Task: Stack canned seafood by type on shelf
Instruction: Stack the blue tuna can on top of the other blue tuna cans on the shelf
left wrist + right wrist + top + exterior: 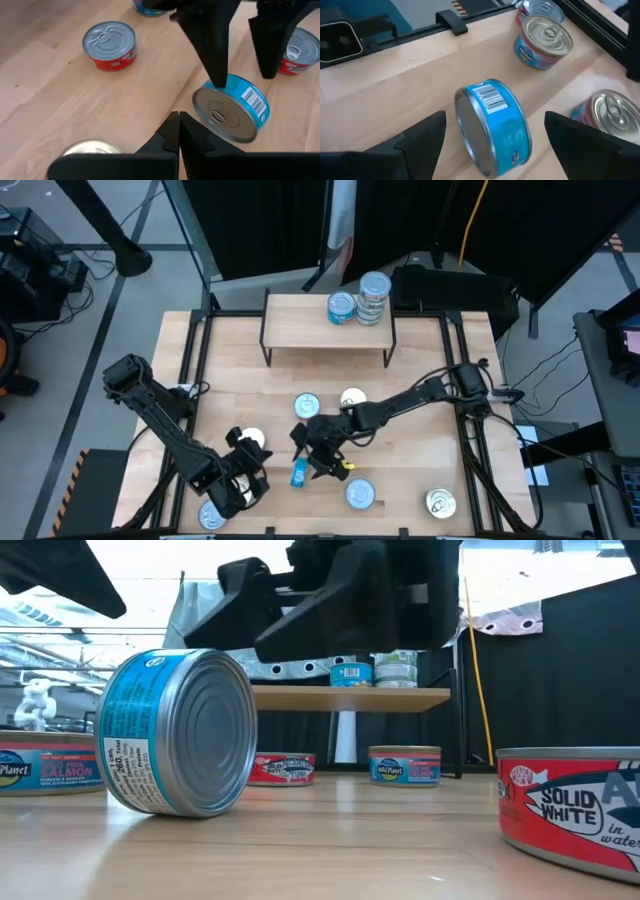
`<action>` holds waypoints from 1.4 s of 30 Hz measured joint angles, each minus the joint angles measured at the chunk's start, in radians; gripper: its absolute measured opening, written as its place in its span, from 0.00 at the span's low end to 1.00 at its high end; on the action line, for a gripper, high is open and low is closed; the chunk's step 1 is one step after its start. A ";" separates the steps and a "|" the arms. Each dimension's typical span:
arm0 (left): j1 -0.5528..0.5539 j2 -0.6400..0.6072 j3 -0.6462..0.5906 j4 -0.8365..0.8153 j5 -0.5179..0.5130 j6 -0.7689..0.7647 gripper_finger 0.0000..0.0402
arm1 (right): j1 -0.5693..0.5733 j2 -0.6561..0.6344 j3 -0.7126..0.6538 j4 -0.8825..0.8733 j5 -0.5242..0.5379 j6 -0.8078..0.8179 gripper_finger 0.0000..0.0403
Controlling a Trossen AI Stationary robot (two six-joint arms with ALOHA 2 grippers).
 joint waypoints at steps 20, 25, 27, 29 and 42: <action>0.006 0.002 -0.003 0.018 -0.031 0.000 0.02 | -0.031 0.131 0.082 -0.029 -0.087 -0.024 0.66; 0.006 0.008 -0.005 0.060 -0.038 0.000 0.11 | -0.031 0.131 0.082 -0.057 -0.087 -0.018 0.47; 0.006 0.007 -0.005 0.060 -0.038 0.001 0.18 | -0.030 0.131 0.082 -0.061 -0.086 -0.002 0.39; 0.004 0.007 -0.005 0.059 -0.038 0.007 0.25 | -0.030 0.129 0.082 -0.065 -0.080 0.018 0.32; 0.004 -0.002 0.013 0.045 -0.326 0.213 0.60 | 0.019 -0.189 0.080 -0.515 0.563 0.091 0.33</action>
